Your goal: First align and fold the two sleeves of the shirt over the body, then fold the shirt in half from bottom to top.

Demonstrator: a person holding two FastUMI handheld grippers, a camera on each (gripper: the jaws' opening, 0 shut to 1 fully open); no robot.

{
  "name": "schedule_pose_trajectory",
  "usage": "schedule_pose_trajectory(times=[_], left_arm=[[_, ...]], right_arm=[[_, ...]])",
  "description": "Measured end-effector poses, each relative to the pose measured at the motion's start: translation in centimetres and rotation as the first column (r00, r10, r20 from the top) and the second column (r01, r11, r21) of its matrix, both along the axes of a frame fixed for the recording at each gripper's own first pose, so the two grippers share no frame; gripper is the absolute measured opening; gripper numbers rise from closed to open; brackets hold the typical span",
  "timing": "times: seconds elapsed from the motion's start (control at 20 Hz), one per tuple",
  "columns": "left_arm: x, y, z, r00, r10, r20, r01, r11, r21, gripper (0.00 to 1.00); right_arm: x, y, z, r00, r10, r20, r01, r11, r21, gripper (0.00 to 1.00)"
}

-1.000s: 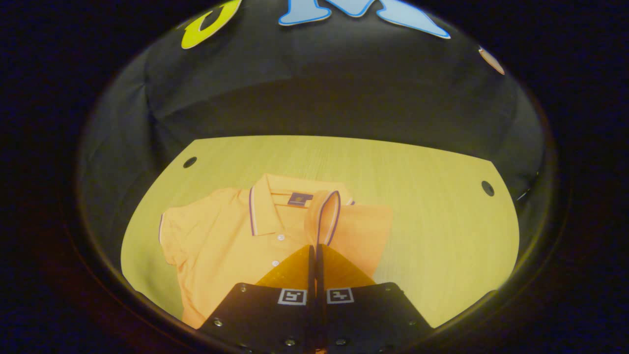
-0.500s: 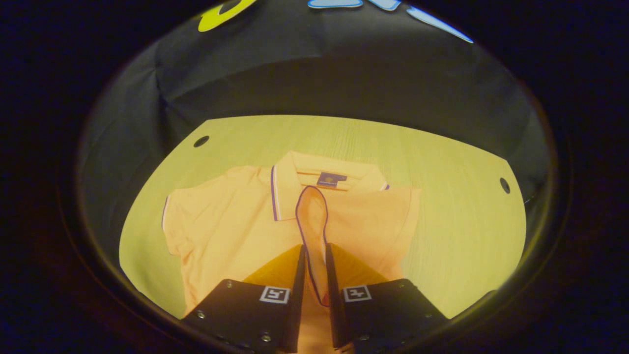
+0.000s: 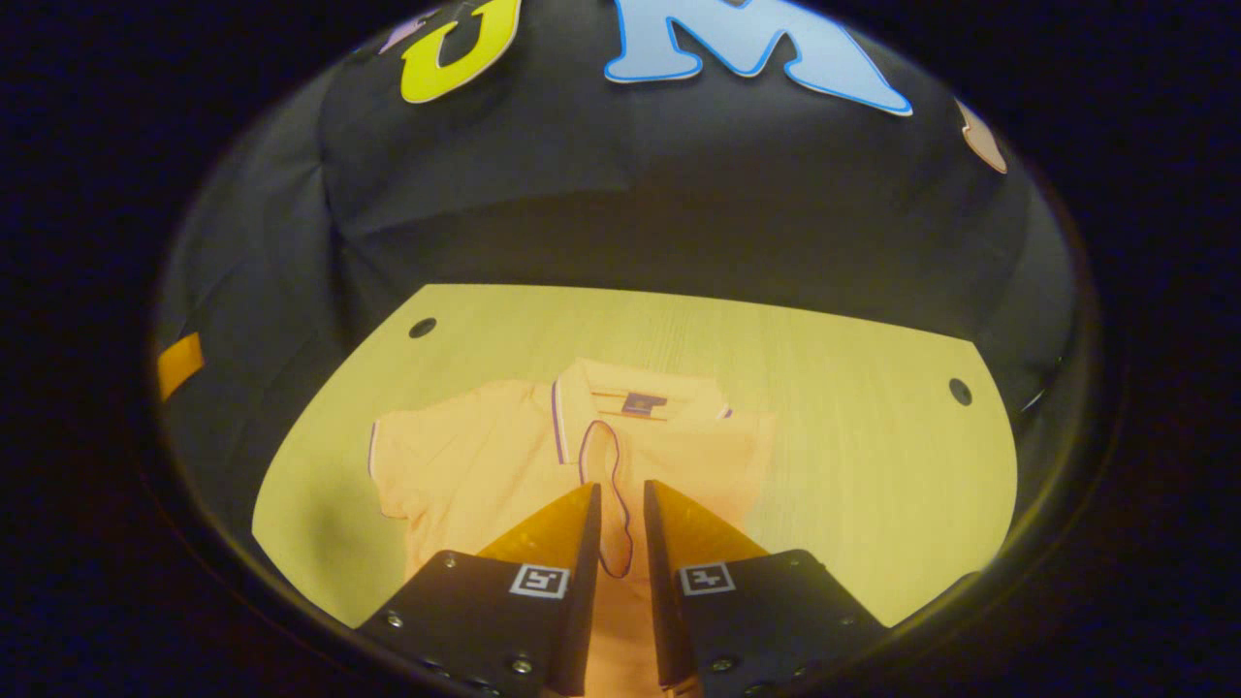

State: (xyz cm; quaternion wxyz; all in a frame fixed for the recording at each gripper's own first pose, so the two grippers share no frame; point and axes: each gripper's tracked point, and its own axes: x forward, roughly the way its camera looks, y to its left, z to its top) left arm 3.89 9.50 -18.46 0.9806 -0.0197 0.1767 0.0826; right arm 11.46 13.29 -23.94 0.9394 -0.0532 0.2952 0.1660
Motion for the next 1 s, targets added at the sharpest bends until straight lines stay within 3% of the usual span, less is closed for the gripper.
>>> schedule_pose_trajectory(times=[0.2, 0.5, 0.6, 0.75, 1.0], left_arm=[[3.0, -1.1, -4.5, 0.997, -0.049, -0.059, 0.044, 0.995, -0.088, 0.95], [6.9, -1.4, -13.6, 0.977, -0.05, -0.209, 0.015, 0.986, -0.163, 0.94], [7.5, -1.2, -15.9, 0.968, -0.049, -0.244, 0.007, 0.985, -0.172, 0.99], [8.6, -1.0, -19.3, 0.954, -0.049, -0.297, 0.001, 0.987, -0.161, 0.94], [9.2, -1.2, -23.3, 0.931, -0.042, -0.363, -0.016, 0.988, -0.157, 0.97]], right_arm=[[-2.3, -0.9, 3.6, 0.998, -0.015, 0.06, 0.013, 0.999, 0.03, 0.27], [-6.2, -3.1, 6.8, 0.993, -0.071, 0.099, 0.064, 0.996, 0.07, 0.28], [-7.4, -4.6, 7.0, 0.99, -0.102, 0.1, 0.096, 0.993, 0.068, 0.27], [-8.8, -7.4, 7.0, 0.981, -0.173, 0.09, 0.168, 0.984, 0.064, 0.27], [-10.7, -11.1, 6.7, 0.959, -0.274, 0.077, 0.269, 0.961, 0.063, 0.28]])
